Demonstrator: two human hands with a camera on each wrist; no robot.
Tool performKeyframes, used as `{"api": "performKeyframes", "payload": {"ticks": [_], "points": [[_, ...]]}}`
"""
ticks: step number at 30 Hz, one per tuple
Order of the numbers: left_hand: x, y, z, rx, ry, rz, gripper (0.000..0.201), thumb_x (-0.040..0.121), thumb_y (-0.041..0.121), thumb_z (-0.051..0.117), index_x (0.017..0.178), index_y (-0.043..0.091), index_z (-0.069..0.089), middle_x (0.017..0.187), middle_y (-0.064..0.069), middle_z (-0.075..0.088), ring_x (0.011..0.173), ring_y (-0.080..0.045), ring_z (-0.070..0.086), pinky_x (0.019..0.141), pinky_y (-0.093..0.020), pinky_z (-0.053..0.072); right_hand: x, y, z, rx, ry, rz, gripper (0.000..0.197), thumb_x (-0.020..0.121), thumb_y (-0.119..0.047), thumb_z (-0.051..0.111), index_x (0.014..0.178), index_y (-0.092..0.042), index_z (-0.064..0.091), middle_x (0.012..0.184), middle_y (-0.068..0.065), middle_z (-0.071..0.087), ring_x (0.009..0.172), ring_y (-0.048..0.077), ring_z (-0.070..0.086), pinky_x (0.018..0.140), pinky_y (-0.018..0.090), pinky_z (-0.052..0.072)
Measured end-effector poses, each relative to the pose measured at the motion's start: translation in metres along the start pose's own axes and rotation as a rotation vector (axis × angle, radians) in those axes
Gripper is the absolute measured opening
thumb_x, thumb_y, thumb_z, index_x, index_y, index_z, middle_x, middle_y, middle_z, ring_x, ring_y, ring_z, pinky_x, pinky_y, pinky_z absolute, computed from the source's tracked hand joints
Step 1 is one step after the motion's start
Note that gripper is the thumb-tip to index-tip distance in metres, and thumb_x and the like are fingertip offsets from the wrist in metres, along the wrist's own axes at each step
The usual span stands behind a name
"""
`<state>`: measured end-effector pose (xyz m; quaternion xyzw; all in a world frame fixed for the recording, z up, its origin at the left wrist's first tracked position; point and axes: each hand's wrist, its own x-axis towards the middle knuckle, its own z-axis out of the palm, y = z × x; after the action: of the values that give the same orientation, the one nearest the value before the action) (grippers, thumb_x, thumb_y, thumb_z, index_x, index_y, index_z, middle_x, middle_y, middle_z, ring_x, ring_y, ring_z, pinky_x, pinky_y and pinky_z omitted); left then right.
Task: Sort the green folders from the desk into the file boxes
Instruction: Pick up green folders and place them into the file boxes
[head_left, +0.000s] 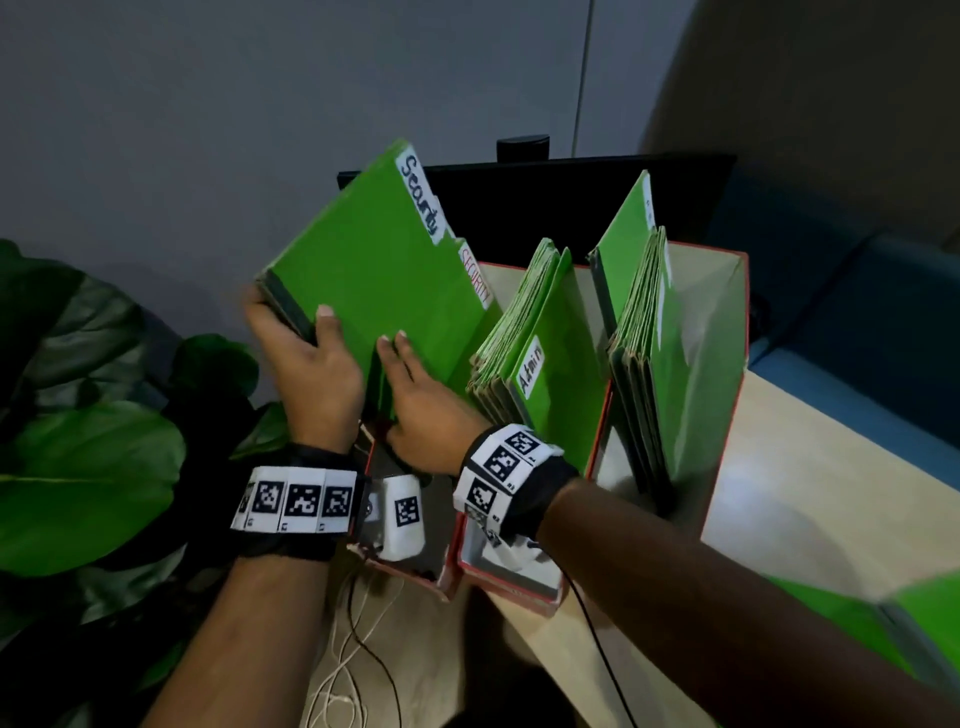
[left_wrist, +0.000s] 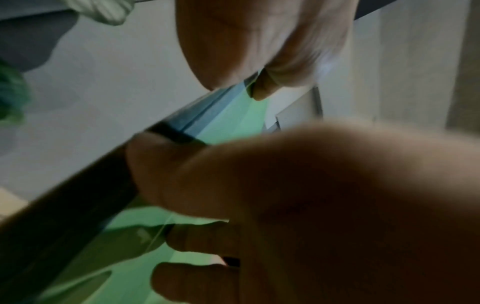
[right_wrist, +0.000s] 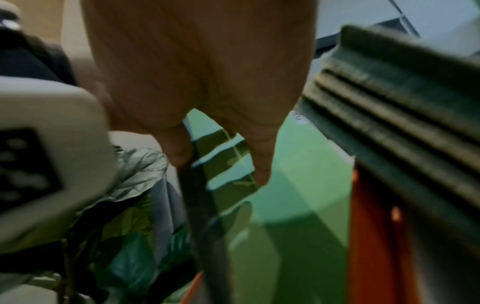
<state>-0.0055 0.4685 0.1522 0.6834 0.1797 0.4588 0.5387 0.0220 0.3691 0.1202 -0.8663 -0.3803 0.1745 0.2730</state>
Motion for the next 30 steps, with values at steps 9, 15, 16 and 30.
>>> {"api": "performKeyframes", "payload": {"ticks": [9,15,16,30], "points": [[0.002,-0.03,-0.009,0.012,-0.084,-0.231,0.035,0.082,-0.005,0.058,0.101,0.024,0.051,0.106,-0.007,0.058,0.093,-0.017,0.058,0.081,-0.031,0.05,0.01,0.015,0.027,0.127,-0.084,0.138,0.083,0.097,-0.031,0.048,0.15,-0.008,-0.012,0.156,0.014,-0.022,0.134,0.037,0.039,0.106,0.043,0.038],[0.005,-0.032,-0.014,0.22,-0.248,-0.135,0.032,0.094,0.005,0.054,0.086,0.032,0.069,0.11,0.002,0.062,0.092,-0.013,0.067,0.063,-0.026,0.06,0.017,0.032,0.035,0.061,-0.088,0.235,0.086,0.098,-0.028,0.049,0.148,-0.004,-0.017,0.154,0.015,-0.026,0.133,0.039,0.039,0.105,0.048,0.04],[0.002,-0.032,-0.013,0.253,-0.226,-0.105,0.031,0.094,0.004,0.055,0.086,0.029,0.072,0.113,0.001,0.064,0.094,-0.012,0.067,0.066,-0.024,0.06,0.019,0.032,0.036,0.038,-0.069,0.236,0.086,0.097,-0.019,0.05,0.148,-0.003,-0.017,0.155,0.016,-0.025,0.132,0.039,0.04,0.103,0.047,0.042],[-0.033,0.001,0.033,0.359,-0.383,0.216,0.033,0.087,-0.001,0.059,0.112,0.02,0.066,0.117,0.0,0.053,0.094,-0.01,0.054,0.089,-0.018,0.048,-0.07,0.038,-0.014,0.045,0.145,-0.163,0.011,0.091,-0.009,0.052,0.09,-0.002,0.06,0.088,0.015,0.061,0.083,0.03,0.056,0.071,0.037,0.045]]}}
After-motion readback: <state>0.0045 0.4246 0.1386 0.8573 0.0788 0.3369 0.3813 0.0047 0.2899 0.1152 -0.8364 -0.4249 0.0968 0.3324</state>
